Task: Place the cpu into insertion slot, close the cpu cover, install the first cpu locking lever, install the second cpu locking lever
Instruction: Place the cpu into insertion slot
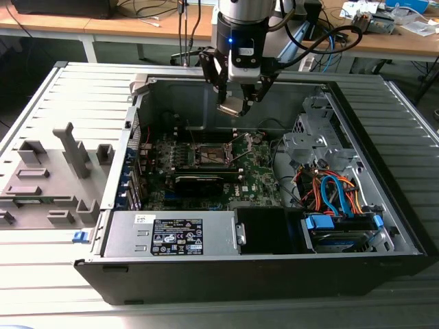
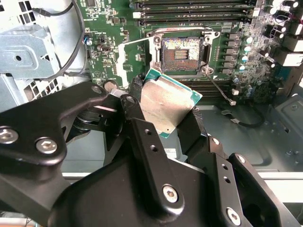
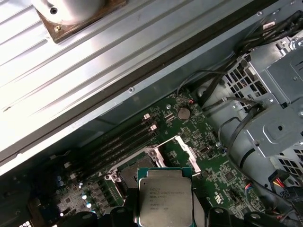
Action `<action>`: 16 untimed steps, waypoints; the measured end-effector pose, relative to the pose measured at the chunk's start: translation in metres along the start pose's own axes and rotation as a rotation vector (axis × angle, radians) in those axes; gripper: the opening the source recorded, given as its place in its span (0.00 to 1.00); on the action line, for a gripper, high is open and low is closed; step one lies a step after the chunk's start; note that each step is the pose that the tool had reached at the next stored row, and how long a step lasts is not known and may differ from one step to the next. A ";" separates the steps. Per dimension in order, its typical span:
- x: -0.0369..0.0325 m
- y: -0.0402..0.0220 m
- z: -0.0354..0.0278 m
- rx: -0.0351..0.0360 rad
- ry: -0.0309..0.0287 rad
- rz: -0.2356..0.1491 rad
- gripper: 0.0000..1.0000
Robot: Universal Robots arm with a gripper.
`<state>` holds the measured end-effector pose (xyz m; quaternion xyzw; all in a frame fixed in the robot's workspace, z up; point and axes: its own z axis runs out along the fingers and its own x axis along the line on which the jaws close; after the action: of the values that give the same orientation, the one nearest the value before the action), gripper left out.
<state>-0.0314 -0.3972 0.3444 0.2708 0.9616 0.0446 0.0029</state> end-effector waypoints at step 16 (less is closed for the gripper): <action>0.0000 0.0000 0.0000 -0.0006 -0.0035 0.039 0.55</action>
<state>-0.0314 -0.3972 0.3444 0.2894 0.9562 0.0444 0.0038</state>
